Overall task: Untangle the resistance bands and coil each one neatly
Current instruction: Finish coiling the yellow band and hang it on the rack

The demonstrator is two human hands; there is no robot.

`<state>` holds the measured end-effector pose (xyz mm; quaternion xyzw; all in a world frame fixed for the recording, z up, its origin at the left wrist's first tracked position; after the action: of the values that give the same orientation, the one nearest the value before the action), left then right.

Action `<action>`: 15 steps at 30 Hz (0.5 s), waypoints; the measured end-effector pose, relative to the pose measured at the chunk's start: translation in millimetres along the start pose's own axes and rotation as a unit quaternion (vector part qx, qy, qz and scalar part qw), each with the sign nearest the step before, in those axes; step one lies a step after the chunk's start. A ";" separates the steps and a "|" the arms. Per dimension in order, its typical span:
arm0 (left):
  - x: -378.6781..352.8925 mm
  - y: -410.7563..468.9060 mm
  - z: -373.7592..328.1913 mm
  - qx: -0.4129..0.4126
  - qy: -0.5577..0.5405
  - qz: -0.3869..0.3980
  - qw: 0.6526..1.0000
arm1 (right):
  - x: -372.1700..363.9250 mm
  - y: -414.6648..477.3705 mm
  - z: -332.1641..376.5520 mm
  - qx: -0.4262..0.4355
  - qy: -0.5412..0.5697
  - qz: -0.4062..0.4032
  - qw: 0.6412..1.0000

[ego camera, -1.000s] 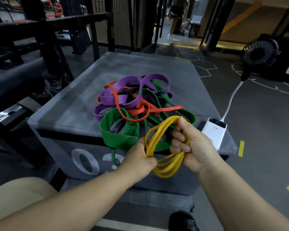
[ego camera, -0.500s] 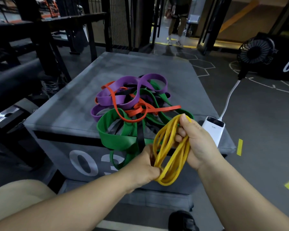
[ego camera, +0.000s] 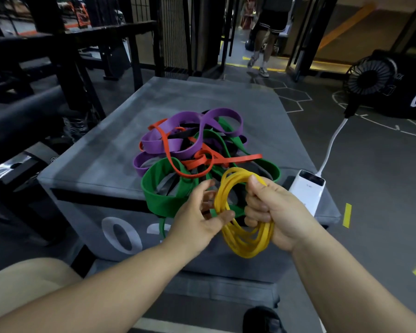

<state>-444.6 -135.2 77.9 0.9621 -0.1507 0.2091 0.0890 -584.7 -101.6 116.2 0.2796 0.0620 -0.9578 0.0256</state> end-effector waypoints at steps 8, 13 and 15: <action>-3.1 1.0 2.6 -0.026 0.015 0.010 1.000 | 2.6 -3.6 9.2 0.013 -0.055 -0.056 0.997; 0.4 6.2 4.2 -0.015 0.003 0.015 1.000 | 8.0 -3.7 13.8 0.029 -0.087 -0.057 0.994; 3.7 6.8 1.4 -0.017 0.045 0.014 0.999 | 9.0 -3.6 14.7 0.027 -0.096 -0.050 0.994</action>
<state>-443.1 -142.9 79.0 0.9478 -0.1637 0.2511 0.1088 -600.4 -100.0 124.0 0.1838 0.0474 -0.9815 -0.0236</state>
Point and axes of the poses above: each hand's wrist, its own y-axis towards the middle knuckle, its own x-axis out of the back of the hand, z = x × y, the point moved 5 cm from there along y, towards the middle knuckle, and after that the axes turned 11 degrees about y, right-handed, at the moved point
